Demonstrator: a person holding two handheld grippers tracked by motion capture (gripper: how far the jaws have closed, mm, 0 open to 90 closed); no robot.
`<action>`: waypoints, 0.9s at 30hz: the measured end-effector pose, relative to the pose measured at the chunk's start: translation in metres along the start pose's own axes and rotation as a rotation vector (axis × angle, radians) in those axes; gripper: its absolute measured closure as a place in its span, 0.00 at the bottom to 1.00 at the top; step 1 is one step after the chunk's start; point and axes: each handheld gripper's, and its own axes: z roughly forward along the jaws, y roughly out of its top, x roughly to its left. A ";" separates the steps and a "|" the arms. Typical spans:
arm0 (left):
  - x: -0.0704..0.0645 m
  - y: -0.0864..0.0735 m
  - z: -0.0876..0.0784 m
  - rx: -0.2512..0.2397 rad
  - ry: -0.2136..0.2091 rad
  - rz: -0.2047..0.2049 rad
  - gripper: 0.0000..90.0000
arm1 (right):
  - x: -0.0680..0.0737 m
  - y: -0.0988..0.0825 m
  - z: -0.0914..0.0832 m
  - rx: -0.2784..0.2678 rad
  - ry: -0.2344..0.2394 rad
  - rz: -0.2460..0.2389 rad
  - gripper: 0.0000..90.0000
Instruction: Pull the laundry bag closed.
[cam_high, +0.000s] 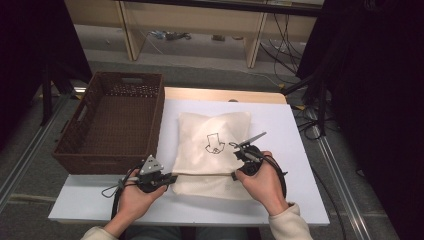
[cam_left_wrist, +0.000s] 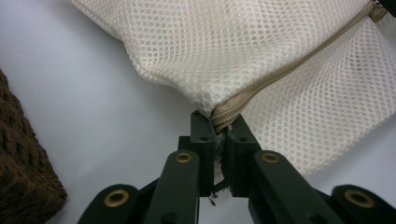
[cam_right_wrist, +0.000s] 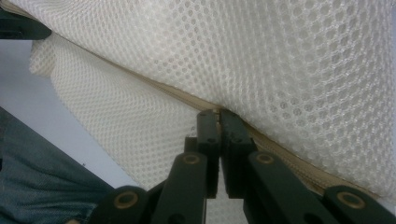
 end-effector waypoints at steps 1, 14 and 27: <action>0.000 0.000 0.000 0.001 0.000 0.000 0.93 | 0.000 0.000 0.000 0.002 0.000 0.004 0.98; 0.000 -0.001 0.001 -0.005 0.005 -0.010 0.93 | -0.002 -0.001 -0.002 0.035 -0.017 0.039 0.98; 0.000 -0.001 0.001 -0.006 0.004 -0.015 0.93 | -0.008 -0.002 -0.001 0.028 -0.027 0.020 0.98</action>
